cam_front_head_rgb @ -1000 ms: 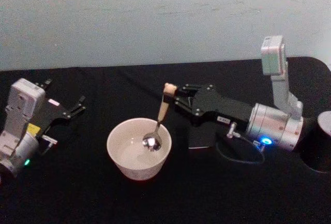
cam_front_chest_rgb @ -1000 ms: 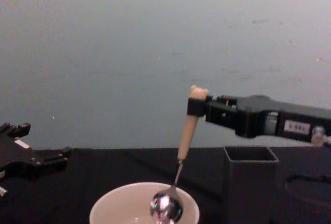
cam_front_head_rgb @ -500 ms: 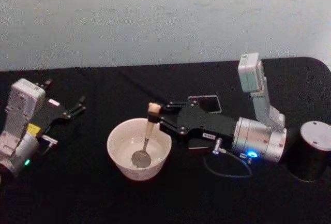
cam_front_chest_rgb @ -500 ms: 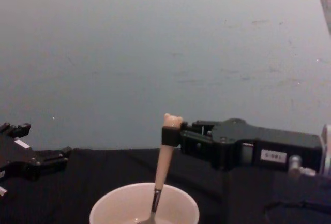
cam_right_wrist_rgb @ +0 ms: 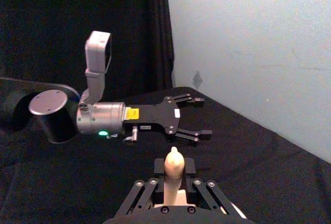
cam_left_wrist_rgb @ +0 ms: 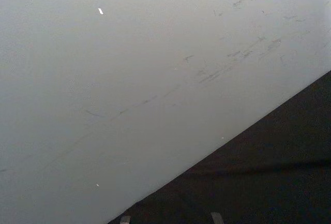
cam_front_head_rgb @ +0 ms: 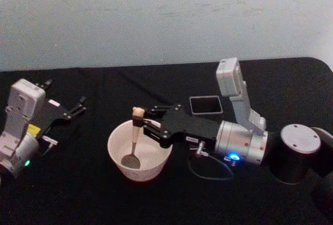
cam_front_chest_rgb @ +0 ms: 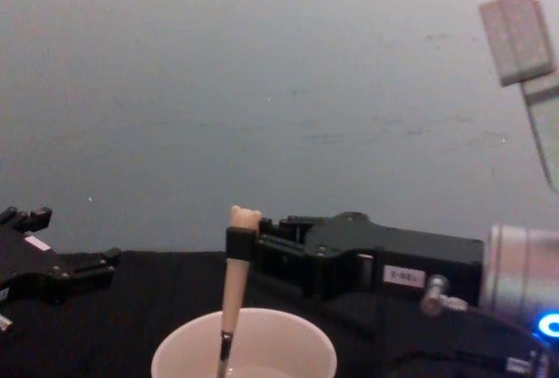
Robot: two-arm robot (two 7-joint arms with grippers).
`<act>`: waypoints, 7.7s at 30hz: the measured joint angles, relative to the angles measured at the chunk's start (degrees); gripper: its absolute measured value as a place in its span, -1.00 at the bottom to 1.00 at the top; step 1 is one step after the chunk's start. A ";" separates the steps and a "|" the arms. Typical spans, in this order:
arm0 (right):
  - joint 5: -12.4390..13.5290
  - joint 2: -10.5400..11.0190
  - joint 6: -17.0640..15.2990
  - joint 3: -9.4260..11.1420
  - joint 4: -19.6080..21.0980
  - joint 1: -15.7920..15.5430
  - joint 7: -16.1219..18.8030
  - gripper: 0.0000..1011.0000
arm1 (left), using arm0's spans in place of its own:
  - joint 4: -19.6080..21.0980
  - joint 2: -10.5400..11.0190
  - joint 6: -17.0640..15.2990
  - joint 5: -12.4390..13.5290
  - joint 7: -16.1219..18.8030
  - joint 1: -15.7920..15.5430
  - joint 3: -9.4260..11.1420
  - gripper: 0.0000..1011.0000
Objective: Pick up the stirring spoon with one hand, stir inside the cup, then place it back in its original position.
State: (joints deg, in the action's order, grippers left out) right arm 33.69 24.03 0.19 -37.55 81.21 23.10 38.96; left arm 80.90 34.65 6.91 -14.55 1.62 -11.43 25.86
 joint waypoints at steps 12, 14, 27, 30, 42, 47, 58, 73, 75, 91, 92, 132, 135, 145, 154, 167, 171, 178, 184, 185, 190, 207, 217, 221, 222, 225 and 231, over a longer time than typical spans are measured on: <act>-2.10 -4.26 0.17 0.57 -4.52 2.37 -3.19 -0.56 | 0.00 0.00 0.00 0.00 0.00 0.00 0.00 0.98; -2.48 -4.73 0.20 0.96 -5.40 2.79 -3.69 -0.56 | 0.00 0.00 0.00 0.00 0.00 0.00 0.00 0.98; -2.82 -4.05 -0.81 3.93 -6.69 2.75 -4.58 -0.56 | 0.00 0.00 0.00 0.00 0.00 0.00 0.00 0.98; -2.23 -2.77 -1.23 4.57 -5.49 1.81 -3.90 -0.56 | 0.00 0.00 0.00 0.00 0.00 0.00 0.00 0.98; 0.91 2.93 -2.53 5.87 1.10 -2.21 -0.70 -0.56 | 0.00 0.00 0.00 0.00 0.00 0.00 0.00 0.98; 2.08 4.74 -3.18 5.60 3.57 -3.53 0.34 -0.56 | 0.00 0.00 0.00 0.00 0.00 0.00 0.00 0.98; 3.22 5.32 -3.82 2.82 5.55 -3.90 1.64 -0.56 | 0.00 0.00 0.00 0.00 0.00 0.00 0.00 0.98; 2.00 0.90 -3.86 0.23 1.83 -0.41 -0.82 -0.56 | 0.00 0.00 0.00 0.00 0.00 0.00 0.00 0.98; 1.37 -0.18 -3.81 0.08 0.29 0.45 -1.63 -0.56 | 0.00 0.00 0.00 0.00 0.00 0.00 0.00 0.98; -0.70 -3.91 -3.40 1.94 -6.27 3.72 -5.05 -0.56 | 0.00 0.00 0.00 0.00 0.00 0.00 0.00 0.98; -0.84 -3.76 -3.40 2.18 -6.38 3.72 -5.06 -0.57 | 0.00 0.00 0.00 0.00 0.00 0.00 0.00 0.98; 2.97 1.75 -6.74 0.52 1.62 -0.23 -0.84 -0.57 | 0.00 0.00 0.00 0.00 0.00 0.00 0.00 0.98; 2.89 0.61 -7.22 0.06 0.36 0.66 -1.42 -0.56 | 0.00 0.00 0.00 0.00 0.00 0.00 0.00 0.98; 1.94 -2.73 -7.66 -0.27 -4.17 3.22 -4.21 -0.57 | 0.00 0.00 0.00 0.00 0.00 0.00 0.00 0.98; 0.90 -4.78 -7.26 1.33 -7.75 4.78 -6.78 -0.56 | 0.00 0.00 0.00 0.00 0.00 0.00 0.00 0.98; 0.71 -1.48 -8.14 3.77 -4.12 2.56 -6.73 -0.57 | 0.00 0.00 0.00 0.00 0.00 0.00 0.00 0.98; 1.23 0.47 -9.05 3.93 -1.64 1.14 -5.87 -0.56 | 0.00 0.00 0.00 0.00 0.00 0.00 0.00 0.98; 2.45 3.55 -10.30 3.55 2.31 -1.15 -4.13 -0.56 | 0.00 0.00 0.00 0.00 0.00 0.00 0.01 0.98; 3.74 4.70 -11.20 2.87 4.29 -2.03 -3.24 -0.57 | 0.00 0.00 0.00 0.00 0.00 0.00 0.00 0.98; 4.05 4.82 -11.40 2.67 4.61 -2.06 -3.04 -0.56 | 0.00 0.00 0.00 0.00 0.00 0.00 0.00 0.98; 4.72 4.83 -11.69 1.89 5.06 -1.97 -2.85 -0.57 | 0.00 0.00 0.00 0.00 0.00 0.00 0.00 0.98; 4.64 0.94 -10.99 -0.55 1.92 1.45 -4.89 -0.56 | 0.00 0.00 0.00 0.00 0.00 0.00 0.00 0.98; 2.97 -2.47 -9.93 0.22 -3.47 3.97 -7.50 -0.57 | 0.00 0.00 0.00 0.00 0.00 0.00 0.00 0.98; 2.80 -2.41 -9.90 0.98 -3.91 4.17 -7.76 -0.56 | 0.00 0.00 0.00 0.00 0.00 0.00 0.00 0.98; 2.77 -2.30 -9.91 1.12 -3.92 4.17 -7.76 -0.56 | 0.00 0.00 0.00 0.00 0.00 0.00 0.00 0.98; 2.68 -1.54 -9.90 1.65 -3.61 3.89 -7.59 -0.57 | 0.00 0.00 0.00 0.00 0.00 0.00 0.00 0.98; 3.08 1.19 -10.20 2.70 -1.03 2.39 -6.29 -0.56 | 0.00 0.00 0.00 0.00 0.00 0.00 0.00 0.98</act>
State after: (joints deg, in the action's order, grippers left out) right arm 36.77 25.22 -10.01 -34.85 80.17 25.50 32.67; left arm 80.90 34.65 6.91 -14.55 1.62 -11.43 25.86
